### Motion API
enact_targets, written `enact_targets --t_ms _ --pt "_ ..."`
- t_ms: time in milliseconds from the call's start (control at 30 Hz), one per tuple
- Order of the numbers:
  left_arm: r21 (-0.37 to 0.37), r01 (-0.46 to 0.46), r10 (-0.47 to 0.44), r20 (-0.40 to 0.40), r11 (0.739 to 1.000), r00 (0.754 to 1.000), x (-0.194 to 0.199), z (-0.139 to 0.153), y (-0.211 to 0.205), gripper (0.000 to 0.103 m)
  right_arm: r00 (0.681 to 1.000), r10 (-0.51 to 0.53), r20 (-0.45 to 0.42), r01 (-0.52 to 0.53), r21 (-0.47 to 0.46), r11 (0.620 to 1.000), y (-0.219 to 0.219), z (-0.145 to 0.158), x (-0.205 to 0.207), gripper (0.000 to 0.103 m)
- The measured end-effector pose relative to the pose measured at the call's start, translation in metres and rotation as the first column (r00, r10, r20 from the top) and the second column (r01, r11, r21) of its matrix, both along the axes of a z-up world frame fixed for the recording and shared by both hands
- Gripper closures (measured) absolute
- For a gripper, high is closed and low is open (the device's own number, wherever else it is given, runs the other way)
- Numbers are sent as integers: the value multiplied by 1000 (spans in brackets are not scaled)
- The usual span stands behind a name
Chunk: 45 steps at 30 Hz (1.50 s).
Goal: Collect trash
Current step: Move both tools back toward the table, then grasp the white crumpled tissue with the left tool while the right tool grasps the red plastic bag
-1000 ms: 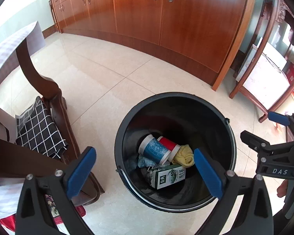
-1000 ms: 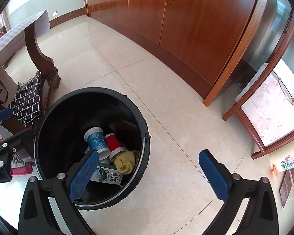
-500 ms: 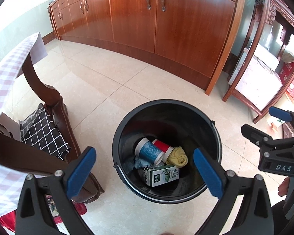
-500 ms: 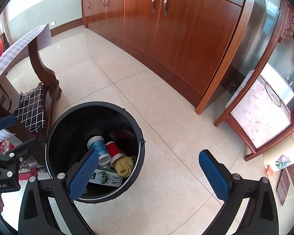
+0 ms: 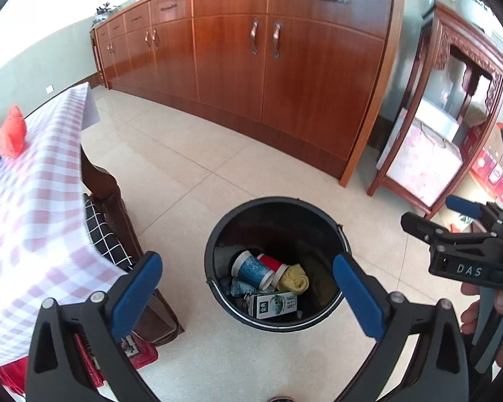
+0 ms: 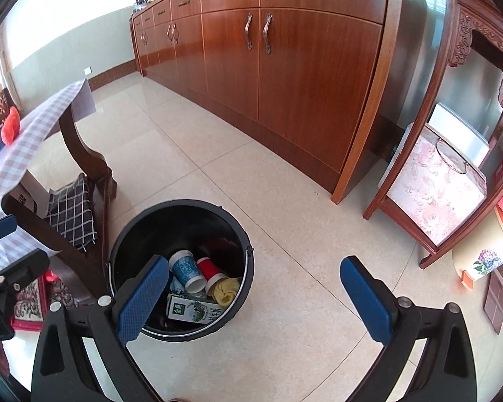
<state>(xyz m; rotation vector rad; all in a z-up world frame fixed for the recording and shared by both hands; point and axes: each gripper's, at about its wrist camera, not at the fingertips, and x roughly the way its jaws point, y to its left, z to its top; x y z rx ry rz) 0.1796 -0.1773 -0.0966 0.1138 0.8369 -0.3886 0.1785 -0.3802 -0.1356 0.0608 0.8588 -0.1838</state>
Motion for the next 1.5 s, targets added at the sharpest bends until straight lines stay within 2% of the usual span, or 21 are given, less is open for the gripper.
enact_targets --t_ms 333,767,833,1067,1267,1367,1500 --pt "-6 -76 76 114 997 991 -15 35 35 1 997 32 75 -33 10 999 28 39 -13 0" --pt "-38 -230 233 164 972 958 -26 57 115 1 970 185 156 -186 -6 982 106 82 -1 0" --pt "-47 -265 269 189 963 944 -30 61 130 1 962 217 165 -219 -6 976 123 86 3 0" --pt "-84 -387 396 189 918 898 -34 65 195 1 921 331 206 -345 33 938 182 99 18 0" --pt "-58 -517 517 215 854 829 -40 63 242 1 869 442 222 -461 36 887 239 102 30 0" --pt "-32 -584 574 234 811 785 -45 64 264 1 848 484 216 -503 37 864 266 102 37 0" --pt "-65 -614 613 197 787 765 -46 63 294 1 820 537 195 -552 23 834 300 101 44 0"
